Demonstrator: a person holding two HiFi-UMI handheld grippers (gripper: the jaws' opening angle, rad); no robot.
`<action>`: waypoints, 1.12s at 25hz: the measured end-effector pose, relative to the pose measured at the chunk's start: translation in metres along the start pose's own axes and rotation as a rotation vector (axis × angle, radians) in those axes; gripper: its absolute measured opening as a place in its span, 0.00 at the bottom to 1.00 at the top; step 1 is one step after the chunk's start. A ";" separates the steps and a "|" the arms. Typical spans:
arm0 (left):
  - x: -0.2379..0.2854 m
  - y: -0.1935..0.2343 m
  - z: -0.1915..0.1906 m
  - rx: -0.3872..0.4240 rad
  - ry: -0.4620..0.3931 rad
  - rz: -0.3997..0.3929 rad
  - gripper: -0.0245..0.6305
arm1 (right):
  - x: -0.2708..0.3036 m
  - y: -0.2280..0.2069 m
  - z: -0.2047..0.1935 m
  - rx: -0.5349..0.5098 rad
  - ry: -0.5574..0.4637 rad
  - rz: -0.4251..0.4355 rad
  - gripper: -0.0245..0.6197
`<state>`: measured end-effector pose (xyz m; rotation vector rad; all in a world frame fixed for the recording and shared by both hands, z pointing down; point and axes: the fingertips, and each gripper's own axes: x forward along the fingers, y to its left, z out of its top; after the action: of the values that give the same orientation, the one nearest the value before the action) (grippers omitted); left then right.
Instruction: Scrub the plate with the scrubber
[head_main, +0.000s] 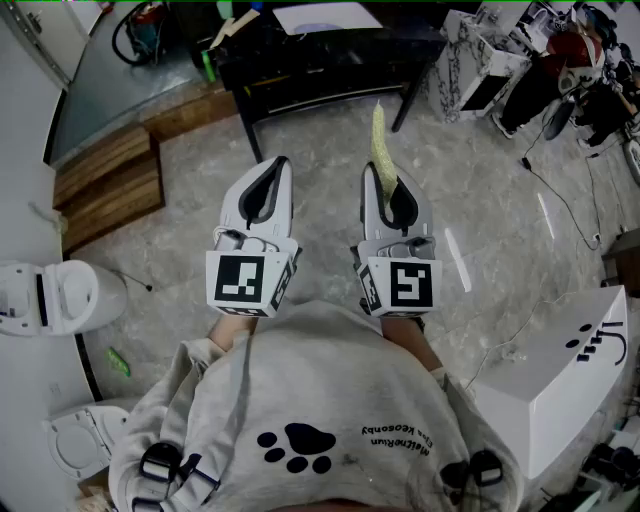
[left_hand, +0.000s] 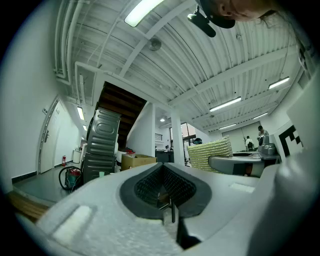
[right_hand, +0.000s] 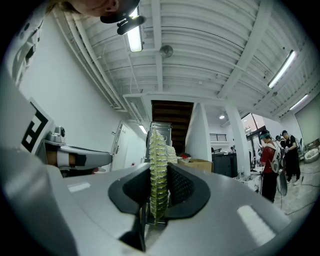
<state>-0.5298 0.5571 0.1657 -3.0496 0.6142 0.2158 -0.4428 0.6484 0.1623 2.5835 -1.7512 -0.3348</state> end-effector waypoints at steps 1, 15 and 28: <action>0.001 0.001 0.000 0.000 0.001 0.002 0.04 | 0.001 -0.001 0.000 0.002 0.002 -0.001 0.15; 0.010 0.010 -0.007 -0.001 0.010 0.017 0.04 | 0.008 -0.012 -0.006 0.066 -0.024 0.003 0.15; 0.115 0.087 -0.036 -0.033 0.008 -0.005 0.04 | 0.122 -0.033 -0.041 0.061 -0.027 0.003 0.15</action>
<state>-0.4538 0.4307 0.1856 -3.0850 0.6093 0.2162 -0.3617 0.5436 0.1772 2.6298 -1.8011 -0.3230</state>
